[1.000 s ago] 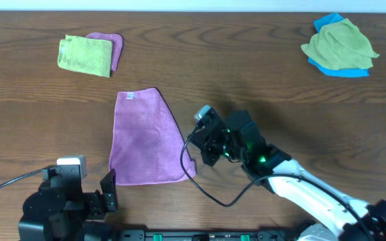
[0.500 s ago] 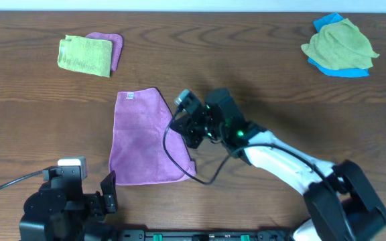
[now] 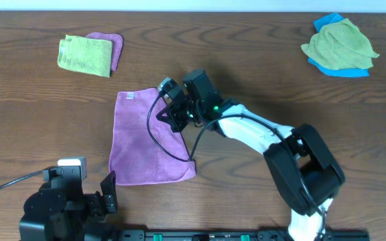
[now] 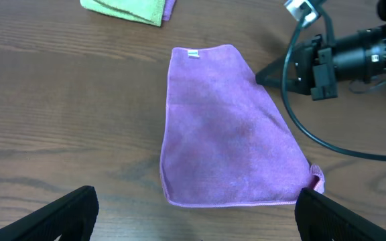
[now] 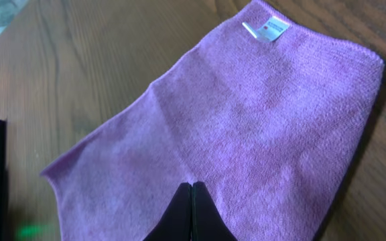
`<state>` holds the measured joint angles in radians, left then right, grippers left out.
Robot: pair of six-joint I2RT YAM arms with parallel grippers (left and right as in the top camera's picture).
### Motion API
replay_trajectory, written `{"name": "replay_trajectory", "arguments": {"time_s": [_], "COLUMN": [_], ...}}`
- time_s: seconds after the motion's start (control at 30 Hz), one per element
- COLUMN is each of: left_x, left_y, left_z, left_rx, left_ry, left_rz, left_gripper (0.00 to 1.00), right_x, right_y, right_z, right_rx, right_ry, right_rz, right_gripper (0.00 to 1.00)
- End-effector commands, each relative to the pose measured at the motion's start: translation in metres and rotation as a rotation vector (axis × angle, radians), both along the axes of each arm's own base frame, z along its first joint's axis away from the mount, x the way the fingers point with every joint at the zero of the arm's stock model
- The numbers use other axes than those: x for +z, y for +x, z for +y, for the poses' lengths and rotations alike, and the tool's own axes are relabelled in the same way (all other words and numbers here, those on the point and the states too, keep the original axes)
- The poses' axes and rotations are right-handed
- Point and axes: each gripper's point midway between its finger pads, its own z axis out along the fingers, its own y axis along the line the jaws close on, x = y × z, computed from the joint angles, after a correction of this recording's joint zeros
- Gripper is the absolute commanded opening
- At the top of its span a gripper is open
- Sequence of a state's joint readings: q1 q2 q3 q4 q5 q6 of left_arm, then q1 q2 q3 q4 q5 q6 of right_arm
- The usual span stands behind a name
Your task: Fold the cloth
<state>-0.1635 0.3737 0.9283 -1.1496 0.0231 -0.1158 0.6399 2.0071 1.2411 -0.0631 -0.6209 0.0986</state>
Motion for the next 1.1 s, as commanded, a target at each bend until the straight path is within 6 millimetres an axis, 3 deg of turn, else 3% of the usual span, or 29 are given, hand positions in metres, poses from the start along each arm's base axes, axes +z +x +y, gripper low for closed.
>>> {"name": "replay_trajectory", "arguments": {"time_s": [0.0, 0.33, 0.63, 1.07], "left_x": [0.005, 0.006, 0.007, 0.007], "left_y": [-0.001, 0.000, 0.001, 0.001], "left_z": [0.002, 0.007, 0.007, 0.007], "left_rx": [0.012, 0.034, 0.035, 0.034], "left_ry": [-0.001, 0.015, 0.015, 0.015], "left_rz": [-0.015, -0.018, -0.023, -0.023], "left_gripper": [0.95, 0.95, 0.95, 0.95], "right_x": [-0.007, -0.043, -0.053, -0.079], "right_y": [0.003, -0.017, -0.025, -0.017], "right_z": [0.005, 0.008, 0.015, -0.014], "right_rx": [0.019, 0.043, 0.048, -0.037], "right_ry": [0.001, -0.066, -0.117, -0.320], "right_rz": [0.022, 0.114, 0.083, 0.036], "right_gripper": [0.01, 0.01, 0.01, 0.01]}}
